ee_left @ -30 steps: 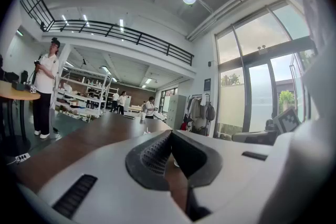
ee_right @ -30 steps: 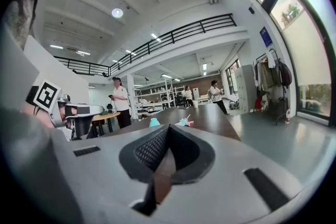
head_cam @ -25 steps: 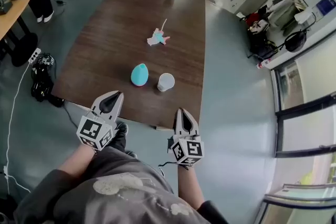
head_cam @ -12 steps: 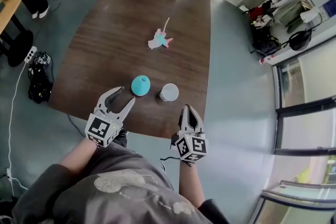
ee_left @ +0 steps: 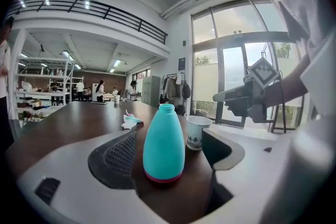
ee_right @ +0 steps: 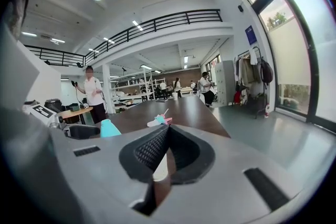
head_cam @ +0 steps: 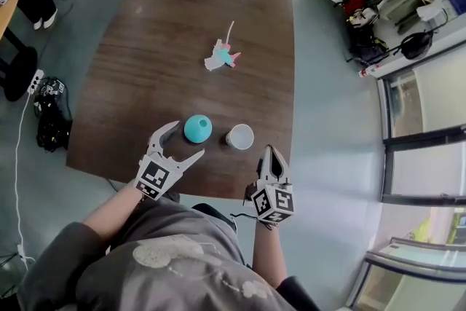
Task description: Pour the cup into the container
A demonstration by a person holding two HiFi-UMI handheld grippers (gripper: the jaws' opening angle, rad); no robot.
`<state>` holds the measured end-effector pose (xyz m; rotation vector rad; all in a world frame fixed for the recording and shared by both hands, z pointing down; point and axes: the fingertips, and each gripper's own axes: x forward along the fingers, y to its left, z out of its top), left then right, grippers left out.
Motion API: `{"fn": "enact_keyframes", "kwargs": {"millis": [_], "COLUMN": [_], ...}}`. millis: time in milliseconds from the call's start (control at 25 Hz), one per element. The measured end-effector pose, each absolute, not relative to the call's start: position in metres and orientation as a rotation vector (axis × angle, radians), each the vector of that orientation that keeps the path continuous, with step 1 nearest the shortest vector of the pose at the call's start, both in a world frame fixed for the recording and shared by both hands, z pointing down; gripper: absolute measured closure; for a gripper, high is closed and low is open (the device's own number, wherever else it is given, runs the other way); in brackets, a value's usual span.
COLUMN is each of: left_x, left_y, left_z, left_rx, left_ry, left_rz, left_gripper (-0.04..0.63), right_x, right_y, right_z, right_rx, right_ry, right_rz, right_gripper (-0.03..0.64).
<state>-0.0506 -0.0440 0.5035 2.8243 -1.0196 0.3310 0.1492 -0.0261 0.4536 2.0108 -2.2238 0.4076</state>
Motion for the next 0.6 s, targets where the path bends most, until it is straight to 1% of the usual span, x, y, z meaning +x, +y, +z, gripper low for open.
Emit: {"fn": "enact_keyframes", "kwargs": {"millis": [80, 360, 480, 600], "left_x": [-0.046, -0.034, -0.029, -0.025], "left_y": [-0.049, -0.062, -0.066, -0.07], "left_z": [0.509, 0.525, 0.527, 0.528], "left_rx": [2.841, 2.833, 2.848, 2.841], "left_ry": [-1.0, -0.986, -1.014, -1.022], "left_rz": [0.345, 0.347, 0.344, 0.345], "left_gripper": [0.218, 0.179, 0.179, 0.179], "right_x": [0.152, 0.154, 0.161, 0.165], "right_y": [-0.028, -0.026, -0.027, -0.029], "right_z": [0.455, 0.463, 0.464, 0.474], "right_rx": [2.024, 2.022, 2.045, 2.032], "right_ry": [-2.202, -2.181, -2.164, -2.155], "right_rz": [0.404, 0.43, 0.396, 0.445], "right_gripper": [0.629, 0.629, 0.629, 0.629]}}
